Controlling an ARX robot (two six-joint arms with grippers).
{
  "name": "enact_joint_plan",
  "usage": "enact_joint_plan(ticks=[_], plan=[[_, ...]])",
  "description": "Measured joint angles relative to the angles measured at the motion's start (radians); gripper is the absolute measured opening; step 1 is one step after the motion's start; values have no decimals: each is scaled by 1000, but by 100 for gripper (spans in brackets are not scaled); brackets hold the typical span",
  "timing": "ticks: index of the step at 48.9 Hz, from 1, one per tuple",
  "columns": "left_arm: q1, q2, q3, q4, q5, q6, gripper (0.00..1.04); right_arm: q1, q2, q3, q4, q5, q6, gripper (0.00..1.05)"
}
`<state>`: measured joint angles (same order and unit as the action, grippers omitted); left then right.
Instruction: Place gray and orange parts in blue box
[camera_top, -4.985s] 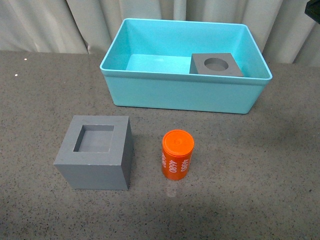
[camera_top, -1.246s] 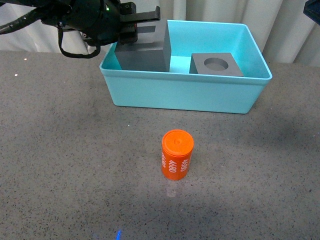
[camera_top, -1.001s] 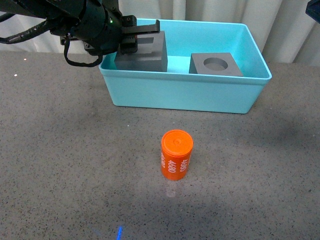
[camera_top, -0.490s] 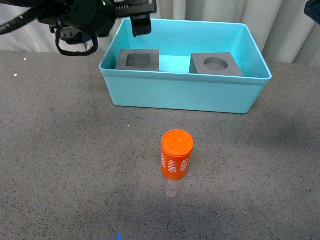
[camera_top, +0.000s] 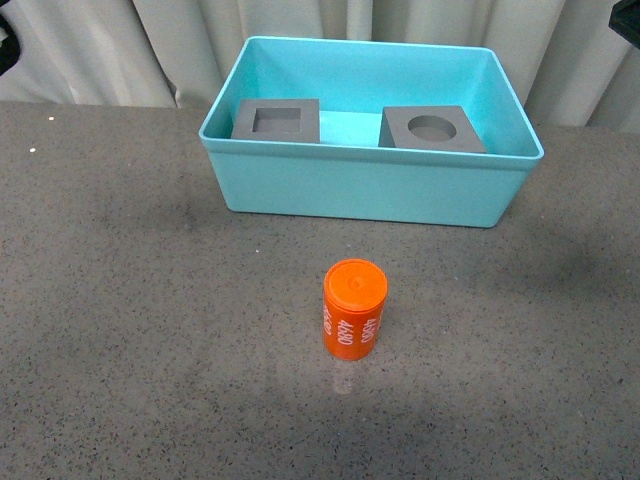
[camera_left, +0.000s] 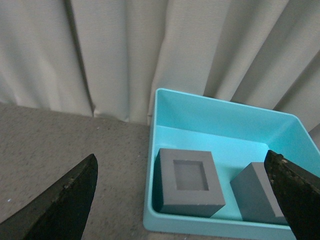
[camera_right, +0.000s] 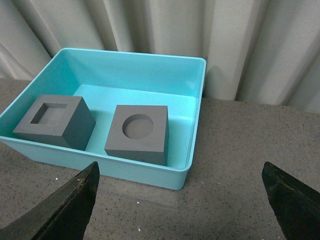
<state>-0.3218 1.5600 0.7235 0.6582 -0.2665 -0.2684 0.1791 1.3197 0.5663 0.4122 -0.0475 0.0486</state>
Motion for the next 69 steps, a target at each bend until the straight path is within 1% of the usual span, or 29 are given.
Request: enact_joint_plan(ticks=[9, 10, 12, 14, 15, 17, 18, 21, 26, 30, 33, 35, 39, 43, 48, 50, 53, 58, 69], plan=[[29, -122, -158, -15, -52, 5, 98, 0, 0, 0, 0, 0, 0, 95], [34, -125, -177, 2, -47, 21, 97, 0, 0, 0, 0, 0, 0, 95], [44, -127, -214, 87, -23, 65, 91, 0, 0, 0, 0, 0, 0, 95], [58, -129, -264, 201, 7, 121, 84, 0, 0, 0, 0, 0, 0, 95], [61, -132, -276, 225, 13, 134, 82, 0, 0, 0, 0, 0, 0, 95], [81, -163, -338, 319, 37, 185, 72, 0, -1, 0, 0, 0, 0, 95], [87, -178, -353, 329, 43, 197, 68, 0, 0, 0, 0, 0, 0, 95], [116, -243, -409, 338, 68, 228, 54, 0, 0, 0, 0, 0, 0, 95], [145, -314, -474, 333, 94, 246, 35, 0, 0, 0, 0, 0, 0, 95], [161, -351, -502, 321, 112, 249, 25, 0, 0, 0, 0, 0, 0, 95], [176, -390, -531, 306, 124, 251, 14, 0, 0, 0, 0, 0, 0, 95], [187, -426, -554, 292, 136, 253, 5, 0, 0, 0, 0, 0, 0, 95], [208, -499, -589, 258, 157, 257, 4, 0, 0, 0, 0, 0, 0, 95], [222, -509, -632, 301, 171, 260, 4, 0, 0, 0, 0, 0, 0, 95], [238, -560, -666, 263, 187, 260, 4, 0, 0, 0, 0, 0, 0, 95], [269, -594, -674, 237, 240, 261, 4, 0, 0, 0, 0, 0, 0, 95], [298, -636, -681, 207, 259, 261, 4, 0, 0, 0, 0, 0, 0, 95], [319, -709, -691, 151, 260, 261, 4, 0, 0, 0, 0, 0, 0, 95], [319, -846, -705, 31, 266, 261, 4, 0, 0, 0, 0, 0, 0, 95]])
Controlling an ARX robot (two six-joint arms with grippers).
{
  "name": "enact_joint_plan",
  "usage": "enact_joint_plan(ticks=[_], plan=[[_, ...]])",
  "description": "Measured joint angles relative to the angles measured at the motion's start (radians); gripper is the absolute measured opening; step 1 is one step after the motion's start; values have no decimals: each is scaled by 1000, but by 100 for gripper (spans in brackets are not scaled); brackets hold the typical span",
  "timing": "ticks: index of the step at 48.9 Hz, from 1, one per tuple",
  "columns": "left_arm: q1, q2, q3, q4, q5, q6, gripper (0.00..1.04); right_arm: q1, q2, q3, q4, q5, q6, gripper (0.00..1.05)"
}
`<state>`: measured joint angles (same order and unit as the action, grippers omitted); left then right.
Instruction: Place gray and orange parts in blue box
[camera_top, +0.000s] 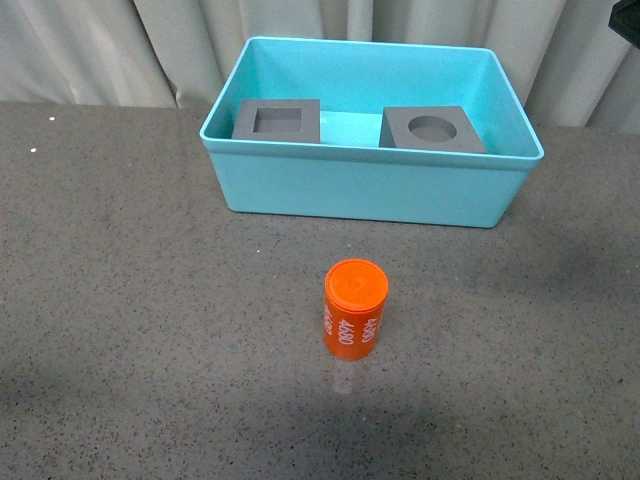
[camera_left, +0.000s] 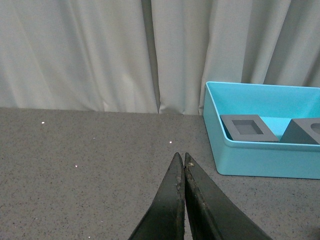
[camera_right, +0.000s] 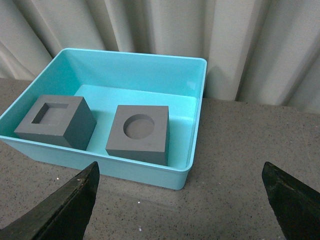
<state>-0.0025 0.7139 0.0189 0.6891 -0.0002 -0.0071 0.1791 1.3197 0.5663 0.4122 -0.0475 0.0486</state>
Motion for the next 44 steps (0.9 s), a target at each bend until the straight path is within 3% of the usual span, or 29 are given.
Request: enact_joint_plan(ticks=[26, 44], plan=[[0, -360, -1, -332, 0, 0, 4, 0, 0, 0, 0, 0, 0, 95], [0, -495, -1, -466, 0, 0, 4, 0, 0, 0, 0, 0, 0, 95]])
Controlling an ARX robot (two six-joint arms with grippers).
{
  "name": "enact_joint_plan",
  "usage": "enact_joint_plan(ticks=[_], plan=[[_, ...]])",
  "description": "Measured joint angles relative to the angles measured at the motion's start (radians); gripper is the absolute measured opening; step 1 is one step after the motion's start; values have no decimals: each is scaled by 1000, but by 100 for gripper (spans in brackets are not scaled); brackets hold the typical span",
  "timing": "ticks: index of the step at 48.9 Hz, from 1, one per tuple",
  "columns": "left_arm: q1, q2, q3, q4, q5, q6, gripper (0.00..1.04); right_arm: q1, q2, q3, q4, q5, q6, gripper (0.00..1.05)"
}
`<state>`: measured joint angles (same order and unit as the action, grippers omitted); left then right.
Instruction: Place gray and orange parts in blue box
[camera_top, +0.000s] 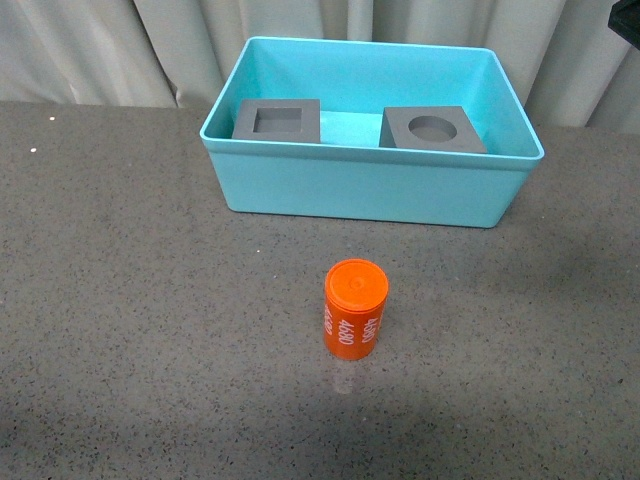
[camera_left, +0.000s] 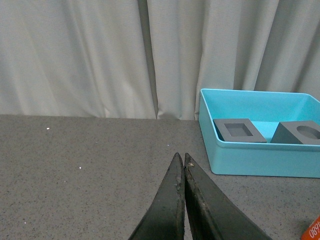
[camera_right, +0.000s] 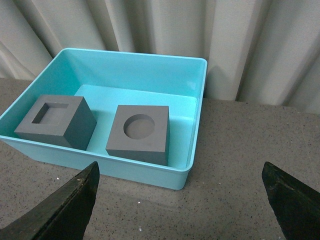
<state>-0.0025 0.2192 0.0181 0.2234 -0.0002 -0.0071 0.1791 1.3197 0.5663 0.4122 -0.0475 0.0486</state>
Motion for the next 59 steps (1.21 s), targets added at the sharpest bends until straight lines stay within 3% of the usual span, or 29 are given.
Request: enact_joint_plan(ticks=[10, 15, 23, 31, 35, 38, 49, 59], plan=[[0, -56, 0, -56, 0, 0, 4, 0, 0, 0, 0, 0, 0, 95], [0, -191, 0, -214, 0, 0, 4, 0, 0, 0, 0, 0, 0, 95], [0, -213, 0, -221, 0, -1, 4, 0, -1, 0, 0, 0, 0, 95], [0, -214, 0, -221, 0, 0, 29, 0, -1, 0, 0, 0, 0, 95], [0, -214, 0, -222, 0, 0, 49, 36, 1, -11, 28, 67, -147, 95], [0, -214, 0, -222, 0, 0, 62, 69, 10, -5, -15, 15, -248, 95], [0, -214, 0, -222, 0, 0, 98, 154, 124, 98, -246, -168, -378, 95], [0, -214, 0, -222, 0, 2, 98, 212, 261, 212, -409, -249, -448, 95]])
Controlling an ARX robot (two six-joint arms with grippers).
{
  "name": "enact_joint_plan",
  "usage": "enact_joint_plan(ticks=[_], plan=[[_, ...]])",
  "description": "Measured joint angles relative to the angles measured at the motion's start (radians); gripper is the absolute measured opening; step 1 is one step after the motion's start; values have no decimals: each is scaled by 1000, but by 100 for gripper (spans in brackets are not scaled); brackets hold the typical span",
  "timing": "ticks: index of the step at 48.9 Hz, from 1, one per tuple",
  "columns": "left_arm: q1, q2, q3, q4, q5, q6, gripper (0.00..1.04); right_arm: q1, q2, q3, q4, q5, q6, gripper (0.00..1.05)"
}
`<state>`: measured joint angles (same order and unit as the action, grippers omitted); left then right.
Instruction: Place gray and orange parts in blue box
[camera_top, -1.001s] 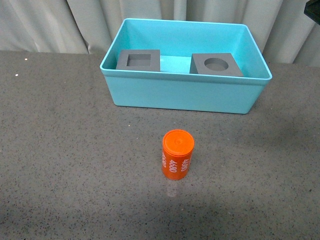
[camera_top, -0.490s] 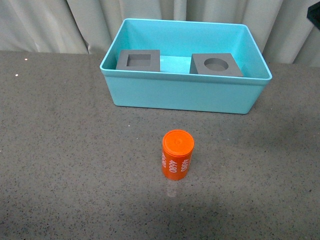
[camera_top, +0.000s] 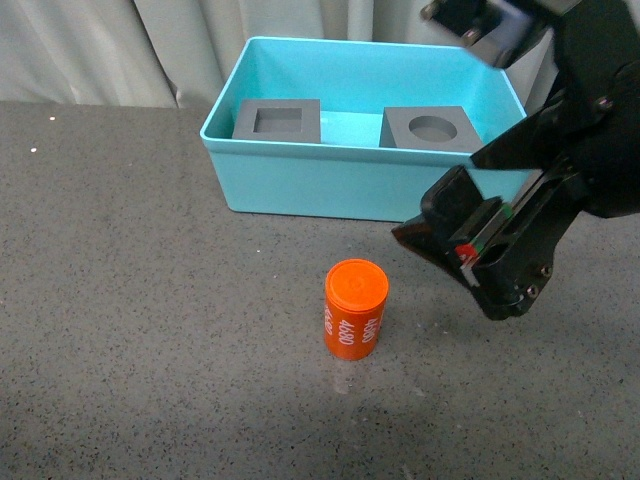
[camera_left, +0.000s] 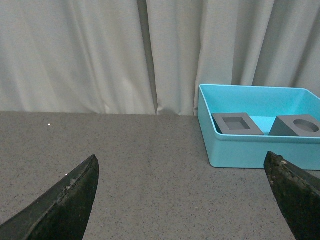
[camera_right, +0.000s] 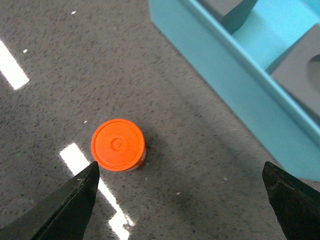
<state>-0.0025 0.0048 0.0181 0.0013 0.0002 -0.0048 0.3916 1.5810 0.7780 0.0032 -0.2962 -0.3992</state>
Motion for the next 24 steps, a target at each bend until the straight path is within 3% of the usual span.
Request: enact_joint_plan(ticks=[16, 24], plan=[[0, 0, 0, 0, 0, 0, 98, 66, 156, 101, -111, -71, -1, 95], [0, 0, 0, 0, 0, 0, 98, 98, 246, 162, -130, -23, -8, 95]])
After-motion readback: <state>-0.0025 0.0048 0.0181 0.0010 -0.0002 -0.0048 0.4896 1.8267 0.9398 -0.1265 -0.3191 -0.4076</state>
